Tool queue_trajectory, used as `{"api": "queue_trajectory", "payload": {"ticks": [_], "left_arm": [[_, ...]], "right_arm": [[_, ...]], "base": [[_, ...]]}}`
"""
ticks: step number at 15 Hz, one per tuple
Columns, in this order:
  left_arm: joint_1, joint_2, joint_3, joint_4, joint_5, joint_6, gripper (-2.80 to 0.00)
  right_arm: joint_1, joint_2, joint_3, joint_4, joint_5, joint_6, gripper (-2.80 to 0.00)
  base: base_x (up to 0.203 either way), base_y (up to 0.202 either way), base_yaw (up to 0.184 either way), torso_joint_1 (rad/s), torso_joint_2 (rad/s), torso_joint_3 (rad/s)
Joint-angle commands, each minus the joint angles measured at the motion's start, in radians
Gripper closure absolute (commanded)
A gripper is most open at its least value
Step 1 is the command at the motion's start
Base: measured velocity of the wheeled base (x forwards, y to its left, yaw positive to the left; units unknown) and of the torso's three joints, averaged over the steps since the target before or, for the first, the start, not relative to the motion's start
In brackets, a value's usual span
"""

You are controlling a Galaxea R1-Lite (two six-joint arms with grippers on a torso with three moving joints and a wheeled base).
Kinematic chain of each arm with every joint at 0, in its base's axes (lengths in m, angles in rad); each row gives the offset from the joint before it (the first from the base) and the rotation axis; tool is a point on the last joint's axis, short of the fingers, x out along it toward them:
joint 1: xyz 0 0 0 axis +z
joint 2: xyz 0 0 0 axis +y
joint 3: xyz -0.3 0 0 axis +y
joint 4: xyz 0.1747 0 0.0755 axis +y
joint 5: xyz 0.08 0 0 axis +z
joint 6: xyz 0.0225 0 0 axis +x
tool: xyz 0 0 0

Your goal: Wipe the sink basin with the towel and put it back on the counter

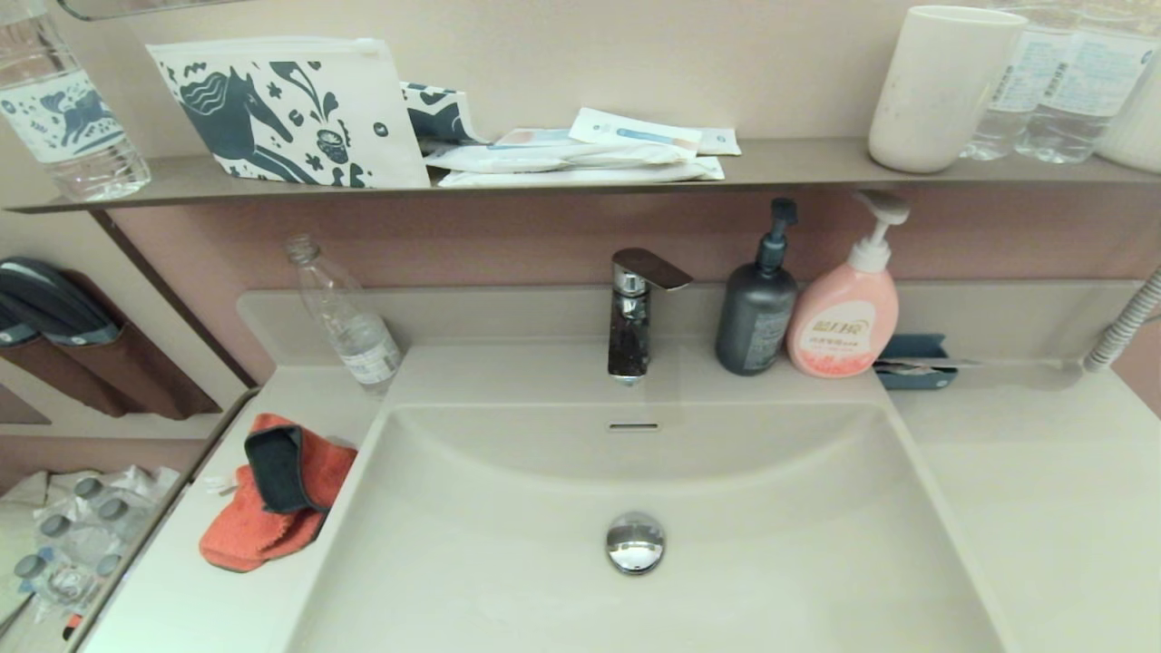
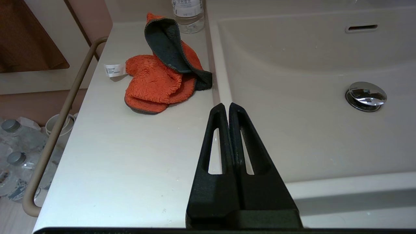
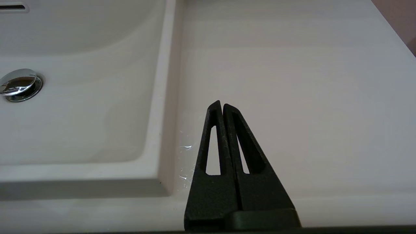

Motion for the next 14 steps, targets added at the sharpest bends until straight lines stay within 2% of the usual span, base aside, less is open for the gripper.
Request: {"api": "queue_trajectory", "payload": {"ticks": [1,14], "left_arm": [[0.000,0.002,0.000,0.000,0.000,0.000,0.00],[0.000,0.002,0.000,0.000,0.000,0.000,0.00]], "right_arm": [[0.000,0.002,0.000,0.001,0.000,0.000,0.00],[0.000,0.002,0.000,0.001,0.000,0.004,0.00]], "base": [[0.000,0.000,0.000,0.000,0.00,0.000],[0.000,0.000,0.000,0.000,0.00,0.000]]}}
